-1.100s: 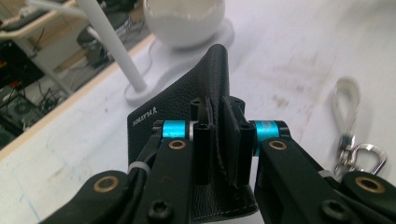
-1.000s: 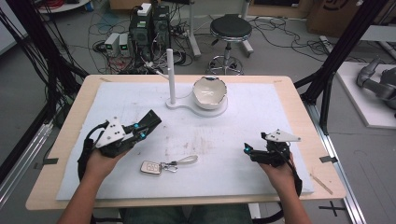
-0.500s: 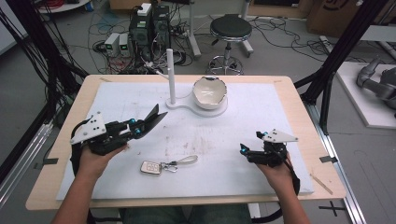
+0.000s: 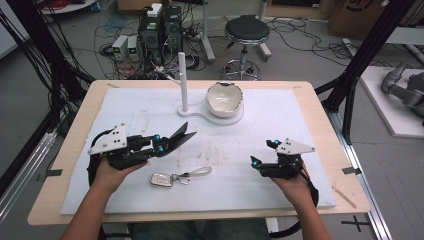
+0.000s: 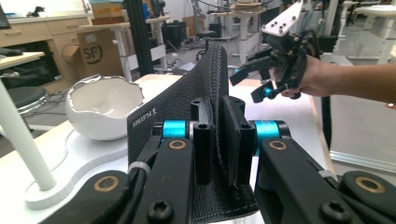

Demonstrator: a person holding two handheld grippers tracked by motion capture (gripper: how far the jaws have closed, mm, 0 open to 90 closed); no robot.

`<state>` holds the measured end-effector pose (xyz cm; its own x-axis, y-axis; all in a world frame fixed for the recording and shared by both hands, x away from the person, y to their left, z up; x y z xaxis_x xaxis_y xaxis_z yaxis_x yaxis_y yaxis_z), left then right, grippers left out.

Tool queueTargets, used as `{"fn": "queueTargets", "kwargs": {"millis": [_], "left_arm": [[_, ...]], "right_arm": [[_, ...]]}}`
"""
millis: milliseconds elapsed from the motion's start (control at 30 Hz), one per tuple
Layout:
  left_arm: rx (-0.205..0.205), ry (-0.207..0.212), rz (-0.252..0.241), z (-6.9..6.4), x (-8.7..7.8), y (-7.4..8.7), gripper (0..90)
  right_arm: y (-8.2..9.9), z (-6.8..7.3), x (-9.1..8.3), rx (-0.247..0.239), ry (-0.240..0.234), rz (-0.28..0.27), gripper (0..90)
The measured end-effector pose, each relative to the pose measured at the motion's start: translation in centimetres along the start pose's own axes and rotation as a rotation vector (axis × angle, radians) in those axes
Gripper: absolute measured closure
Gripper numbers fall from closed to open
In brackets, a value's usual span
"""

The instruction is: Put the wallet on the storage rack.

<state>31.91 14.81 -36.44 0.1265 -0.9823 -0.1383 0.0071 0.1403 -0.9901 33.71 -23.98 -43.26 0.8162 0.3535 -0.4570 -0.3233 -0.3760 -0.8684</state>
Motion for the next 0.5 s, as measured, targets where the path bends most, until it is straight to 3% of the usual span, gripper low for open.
{"fn": "queueTargets", "kwargs": {"millis": [267,500], "left_arm": [[-0.007,0.008,0.000,0.08,-0.01,0.15,82.6],[-0.009,0.034,0.007,-0.15,0.71,0.09,82.6]], "right_arm": [[-0.07,0.06,-0.04,0.000,-0.013,-0.004,19.0],[-0.46,0.74,0.11,-0.030,-0.044,-0.014,19.0]]}}
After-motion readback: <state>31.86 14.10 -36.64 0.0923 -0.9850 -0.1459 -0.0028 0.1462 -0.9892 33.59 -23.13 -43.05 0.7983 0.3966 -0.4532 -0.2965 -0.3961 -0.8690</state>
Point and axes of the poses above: each handheld gripper's, and its own axes: x roughly forward along the jaws, y roughly out of its underside, z roughly to its left, the point moved 5 cm from there along x, roughly forward along the jaws, and after that the axes turned 15 degrees about y, right-handed, at the moved point
